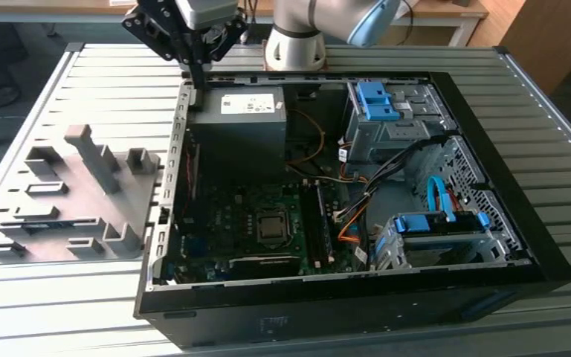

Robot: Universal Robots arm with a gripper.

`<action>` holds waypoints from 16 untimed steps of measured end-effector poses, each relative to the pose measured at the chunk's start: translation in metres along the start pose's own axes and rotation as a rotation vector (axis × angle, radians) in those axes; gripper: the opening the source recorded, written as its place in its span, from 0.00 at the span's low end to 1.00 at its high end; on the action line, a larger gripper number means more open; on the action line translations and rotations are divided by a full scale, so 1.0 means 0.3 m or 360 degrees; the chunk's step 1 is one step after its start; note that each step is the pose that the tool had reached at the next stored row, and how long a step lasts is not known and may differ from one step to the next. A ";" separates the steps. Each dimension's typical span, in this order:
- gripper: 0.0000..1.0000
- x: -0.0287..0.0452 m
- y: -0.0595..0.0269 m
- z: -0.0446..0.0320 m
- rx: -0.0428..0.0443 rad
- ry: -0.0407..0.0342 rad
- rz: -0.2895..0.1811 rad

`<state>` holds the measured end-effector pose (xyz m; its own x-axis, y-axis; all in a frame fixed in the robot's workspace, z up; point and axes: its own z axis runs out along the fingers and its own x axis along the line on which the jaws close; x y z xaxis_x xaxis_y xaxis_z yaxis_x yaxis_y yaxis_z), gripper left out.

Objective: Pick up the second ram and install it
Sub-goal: 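Reach for the second ram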

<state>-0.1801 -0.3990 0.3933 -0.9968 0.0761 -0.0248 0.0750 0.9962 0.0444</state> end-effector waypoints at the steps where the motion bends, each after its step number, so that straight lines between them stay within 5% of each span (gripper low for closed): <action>1: 0.10 0.008 -0.001 0.000 0.0000 0.0000 0.0000; 16: 0.10 0.125 -0.009 -0.003 0.0000 -0.0001 0.0000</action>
<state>-0.2178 -0.3990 0.3932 -0.9968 0.0761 -0.0251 0.0750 0.9962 0.0444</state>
